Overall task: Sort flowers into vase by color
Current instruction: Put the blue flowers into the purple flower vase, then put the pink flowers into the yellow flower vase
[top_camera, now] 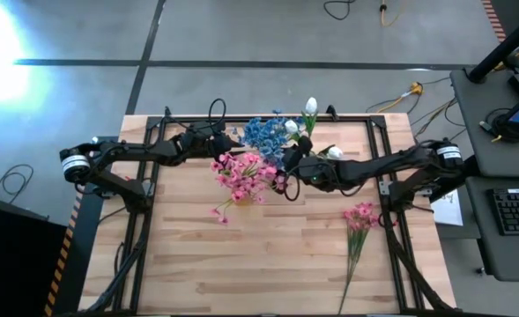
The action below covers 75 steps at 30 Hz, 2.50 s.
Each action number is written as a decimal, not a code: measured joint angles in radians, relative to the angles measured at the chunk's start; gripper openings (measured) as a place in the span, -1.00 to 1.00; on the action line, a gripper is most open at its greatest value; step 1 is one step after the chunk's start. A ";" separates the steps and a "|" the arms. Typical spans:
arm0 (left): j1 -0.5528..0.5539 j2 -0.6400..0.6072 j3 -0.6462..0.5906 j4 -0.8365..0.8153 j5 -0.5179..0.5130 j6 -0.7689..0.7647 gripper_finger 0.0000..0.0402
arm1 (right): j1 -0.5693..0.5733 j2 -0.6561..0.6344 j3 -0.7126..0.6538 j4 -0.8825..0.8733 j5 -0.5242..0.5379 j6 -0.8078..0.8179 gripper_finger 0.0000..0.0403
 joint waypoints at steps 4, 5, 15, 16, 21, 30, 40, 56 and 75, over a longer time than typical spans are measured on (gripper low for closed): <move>0.000 -0.001 0.000 -0.003 -0.025 0.000 -0.63 | 0.012 -0.026 0.000 -0.021 0.003 0.009 0.14; 0.000 -0.002 0.000 -0.006 -0.047 -0.001 -0.63 | 0.012 -0.033 0.000 -0.028 0.002 0.013 0.16; 0.000 -0.125 0.000 -0.180 -0.218 0.000 -0.63 | 0.025 -0.106 0.000 -0.177 -0.005 0.092 0.23; 0.000 -0.143 0.000 -0.198 -0.234 0.000 -0.63 | 0.029 -0.113 0.000 -0.180 -0.007 0.093 0.23; 0.001 -0.232 0.000 -0.282 -0.261 -0.005 -0.63 | 0.053 -0.149 0.000 -0.220 -0.008 0.106 0.21; 0.000 -0.340 0.000 -0.390 -0.261 -0.081 -0.63 | 0.116 -0.212 0.000 -0.306 -0.008 0.205 0.21; -0.003 -0.418 0.000 -0.559 -0.259 -0.191 -0.63 | 0.189 -0.265 0.000 -0.478 -0.018 0.478 0.17; -0.105 -0.504 0.000 -0.655 -0.252 -0.384 -0.63 | 0.274 -0.231 0.000 -0.831 -0.600 1.232 0.15; -0.140 -0.636 0.000 -0.848 -0.279 -0.481 -0.63 | 0.570 -0.207 0.001 -1.068 -0.850 1.910 0.11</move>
